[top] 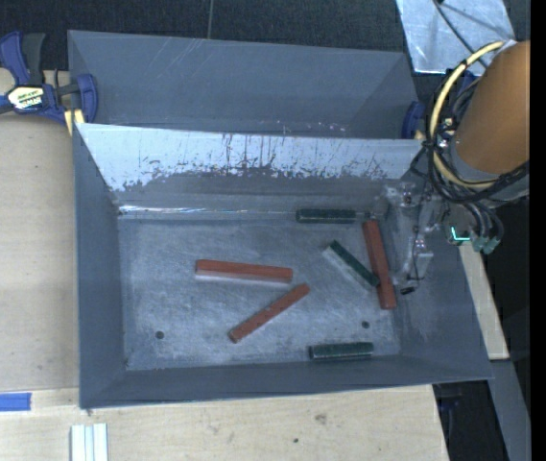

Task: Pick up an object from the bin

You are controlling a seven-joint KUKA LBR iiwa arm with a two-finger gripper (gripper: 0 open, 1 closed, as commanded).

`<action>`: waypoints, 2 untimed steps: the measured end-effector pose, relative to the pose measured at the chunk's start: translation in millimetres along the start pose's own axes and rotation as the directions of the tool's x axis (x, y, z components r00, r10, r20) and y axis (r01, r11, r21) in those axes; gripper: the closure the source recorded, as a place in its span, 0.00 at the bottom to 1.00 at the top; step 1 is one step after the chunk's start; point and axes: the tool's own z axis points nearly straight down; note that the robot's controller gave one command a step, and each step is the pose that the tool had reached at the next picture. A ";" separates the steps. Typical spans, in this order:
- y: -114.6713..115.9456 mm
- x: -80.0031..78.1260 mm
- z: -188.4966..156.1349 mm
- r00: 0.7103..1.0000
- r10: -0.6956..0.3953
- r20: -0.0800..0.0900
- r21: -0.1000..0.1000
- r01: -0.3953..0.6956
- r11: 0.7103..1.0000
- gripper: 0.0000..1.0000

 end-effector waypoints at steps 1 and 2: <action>48.0 -12.6 95.8 0.984 0.176 0.000 -0.002 -0.176 0.984 0.00; 95.7 -2.7 172.1 0.950 0.312 0.002 -0.001 -0.312 0.950 0.00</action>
Offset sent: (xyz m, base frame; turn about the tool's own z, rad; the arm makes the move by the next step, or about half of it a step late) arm 0.0129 0.0462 -0.0927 0.1791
